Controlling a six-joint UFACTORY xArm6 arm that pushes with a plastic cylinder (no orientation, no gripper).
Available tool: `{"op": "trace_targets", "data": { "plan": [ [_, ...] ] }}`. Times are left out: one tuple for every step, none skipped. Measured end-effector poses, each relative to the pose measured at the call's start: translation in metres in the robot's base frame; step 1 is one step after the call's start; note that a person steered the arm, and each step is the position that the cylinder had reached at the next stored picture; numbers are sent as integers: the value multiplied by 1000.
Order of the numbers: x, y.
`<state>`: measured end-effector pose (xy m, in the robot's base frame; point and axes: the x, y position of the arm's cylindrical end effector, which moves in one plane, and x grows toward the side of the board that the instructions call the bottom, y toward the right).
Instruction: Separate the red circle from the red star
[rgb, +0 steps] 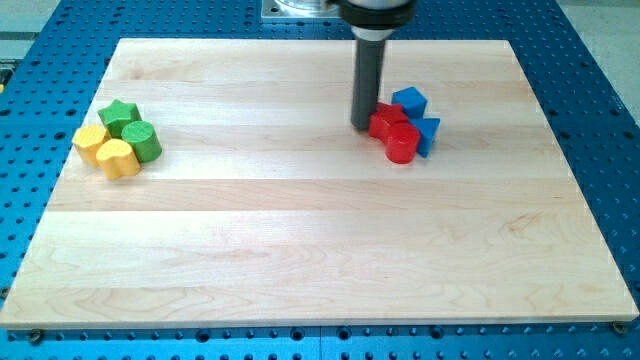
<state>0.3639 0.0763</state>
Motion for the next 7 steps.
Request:
{"op": "trace_targets", "data": {
  "plan": [
    [0, 29],
    [4, 33],
    [31, 33],
    [43, 33],
    [62, 50],
    [104, 66],
    [128, 68]
  ]
}}
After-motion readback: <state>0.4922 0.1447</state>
